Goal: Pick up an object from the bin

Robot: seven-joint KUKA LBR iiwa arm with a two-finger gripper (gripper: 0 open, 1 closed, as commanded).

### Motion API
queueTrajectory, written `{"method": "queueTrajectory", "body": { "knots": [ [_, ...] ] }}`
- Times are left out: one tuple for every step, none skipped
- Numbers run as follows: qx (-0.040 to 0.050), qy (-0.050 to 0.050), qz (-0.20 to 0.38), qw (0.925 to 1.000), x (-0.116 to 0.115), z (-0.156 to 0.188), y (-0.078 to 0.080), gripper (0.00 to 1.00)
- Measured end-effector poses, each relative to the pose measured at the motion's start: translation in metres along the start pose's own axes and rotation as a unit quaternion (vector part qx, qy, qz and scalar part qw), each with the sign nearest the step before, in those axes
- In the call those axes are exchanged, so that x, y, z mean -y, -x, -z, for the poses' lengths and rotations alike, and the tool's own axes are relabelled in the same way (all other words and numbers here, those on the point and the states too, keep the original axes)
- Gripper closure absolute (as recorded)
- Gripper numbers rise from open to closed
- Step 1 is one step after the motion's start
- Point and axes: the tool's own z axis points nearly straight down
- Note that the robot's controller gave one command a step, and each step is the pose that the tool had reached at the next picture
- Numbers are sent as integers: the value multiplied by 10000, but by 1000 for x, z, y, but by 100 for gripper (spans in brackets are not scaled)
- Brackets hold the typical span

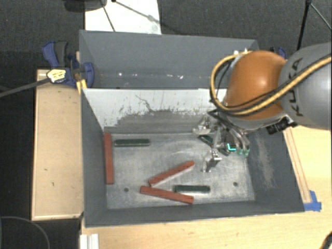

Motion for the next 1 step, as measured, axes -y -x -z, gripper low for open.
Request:
{"method": "queueTrajectory", "body": {
  "knots": [
    [38, 1, -7, 10000, 0, 4, 2, 100]
  ]
}}
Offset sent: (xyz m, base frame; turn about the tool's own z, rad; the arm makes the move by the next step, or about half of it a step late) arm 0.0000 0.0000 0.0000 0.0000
